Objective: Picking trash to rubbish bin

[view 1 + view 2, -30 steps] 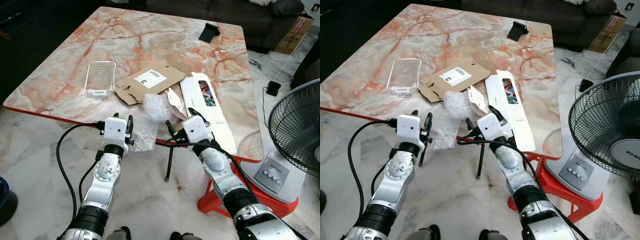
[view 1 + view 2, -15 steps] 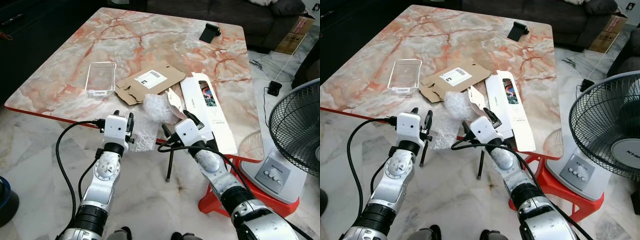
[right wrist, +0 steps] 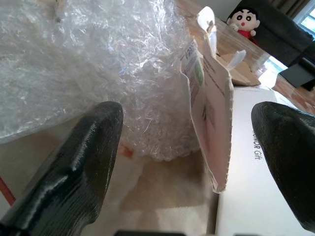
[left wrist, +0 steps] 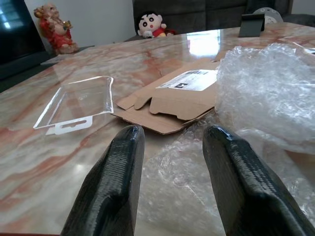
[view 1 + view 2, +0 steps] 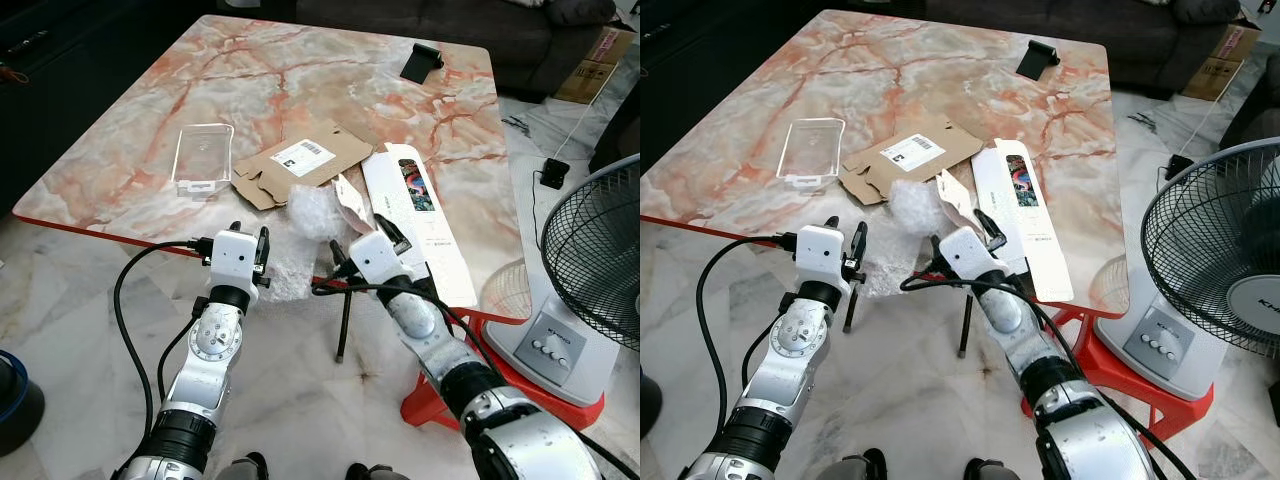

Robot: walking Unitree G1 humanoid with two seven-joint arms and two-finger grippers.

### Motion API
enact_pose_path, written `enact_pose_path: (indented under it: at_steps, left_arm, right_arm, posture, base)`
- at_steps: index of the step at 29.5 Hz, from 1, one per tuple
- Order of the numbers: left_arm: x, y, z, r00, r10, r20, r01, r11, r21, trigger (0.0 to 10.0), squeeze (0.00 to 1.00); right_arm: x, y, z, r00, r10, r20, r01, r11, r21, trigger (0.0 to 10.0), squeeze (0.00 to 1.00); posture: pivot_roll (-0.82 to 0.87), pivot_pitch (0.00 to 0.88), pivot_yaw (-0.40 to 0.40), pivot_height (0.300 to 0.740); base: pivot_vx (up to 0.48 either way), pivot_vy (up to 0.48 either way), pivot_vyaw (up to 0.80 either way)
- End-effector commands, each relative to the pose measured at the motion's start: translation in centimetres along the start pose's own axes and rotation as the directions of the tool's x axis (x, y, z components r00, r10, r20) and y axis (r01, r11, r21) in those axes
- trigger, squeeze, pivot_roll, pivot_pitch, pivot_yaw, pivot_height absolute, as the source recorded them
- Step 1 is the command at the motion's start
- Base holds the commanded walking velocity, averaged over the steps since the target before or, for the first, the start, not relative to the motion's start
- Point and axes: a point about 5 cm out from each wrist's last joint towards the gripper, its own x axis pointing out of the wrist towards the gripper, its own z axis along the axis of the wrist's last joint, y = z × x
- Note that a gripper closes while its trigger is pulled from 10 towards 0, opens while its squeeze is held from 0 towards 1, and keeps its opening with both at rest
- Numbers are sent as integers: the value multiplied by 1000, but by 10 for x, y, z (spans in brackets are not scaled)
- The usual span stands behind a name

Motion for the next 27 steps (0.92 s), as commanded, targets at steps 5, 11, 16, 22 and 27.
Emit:
enact_pose_path:
  at_steps: [5, 11, 16, 22, 27]
  left_arm:
    - [0, -4, 5, 1000, -22, 15, 21, 999, 30, 10000, 0]
    - [0, -4, 5, 1000, -24, 16, 23, 999, 32, 10000, 0]
    - [0, -6, 5, 999, -28, 17, 27, 999, 32, 10000, 0]
    - [-1, -7, 5, 999, -28, 15, 27, 999, 30, 10000, 0]
    - [-1, -8, 5, 999, -29, 13, 29, 999, 29, 10000, 0]
  right_arm:
    - [2, 1, -1, 999, -16, -28, 15, 1000, -27, 10000, 0]
    - [4, 0, 0, 999, -39, -37, 38, 999, -34, 10000, 0]
    - [8, -6, 2, 995, -89, -53, 85, 994, -64, 9961, 0]
    - [9, -8, 1, 991, -107, -79, 101, 992, -79, 10000, 0]
    - [11, -13, 2, 987, -139, -87, 134, 989, -61, 10000, 0]
  posture:
    - [141, 147, -13, 740]
    - [142, 147, -13, 740]
    - [147, 147, -12, 740]
    - [151, 145, -12, 740]
    - [151, 146, -12, 740]
  base:
    - [0, 0, 0]
    - [0, 0, 0]
    - [0, 0, 0]
    - [0, 0, 0]
    - [0, 0, 0]
